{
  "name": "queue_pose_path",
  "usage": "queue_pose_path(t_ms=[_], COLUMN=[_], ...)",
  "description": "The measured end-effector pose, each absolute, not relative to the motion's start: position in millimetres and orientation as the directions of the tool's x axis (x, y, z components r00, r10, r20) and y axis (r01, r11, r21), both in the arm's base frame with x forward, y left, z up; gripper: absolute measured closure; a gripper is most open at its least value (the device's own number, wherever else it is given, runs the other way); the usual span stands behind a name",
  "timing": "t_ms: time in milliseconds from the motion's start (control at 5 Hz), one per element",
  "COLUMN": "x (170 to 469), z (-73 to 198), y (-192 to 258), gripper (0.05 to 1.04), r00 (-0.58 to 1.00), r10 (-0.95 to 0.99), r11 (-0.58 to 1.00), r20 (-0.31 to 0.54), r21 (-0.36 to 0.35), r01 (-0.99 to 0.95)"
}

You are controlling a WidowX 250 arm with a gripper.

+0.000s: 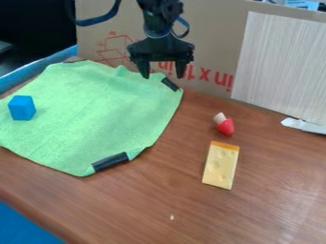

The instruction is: Fold the cloth from top right to left

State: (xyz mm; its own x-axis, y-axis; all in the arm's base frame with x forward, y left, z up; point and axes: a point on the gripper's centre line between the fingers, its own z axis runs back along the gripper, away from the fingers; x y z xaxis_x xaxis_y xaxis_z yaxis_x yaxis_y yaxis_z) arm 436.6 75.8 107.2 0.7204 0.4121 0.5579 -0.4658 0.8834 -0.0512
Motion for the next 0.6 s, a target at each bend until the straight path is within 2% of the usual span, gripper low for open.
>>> queue_pose_path(t_ms=[400, 600], x=[455, 461], z=[95, 91], y=[65, 65], gripper=[0.084, 0.083], r00=[0.677, 0.672], r10=[0.379, 0.377], r11=[0.882, 0.88], r20=[0.631, 0.638], r21=[-0.025, -0.02], r01=[-0.471, -0.475])
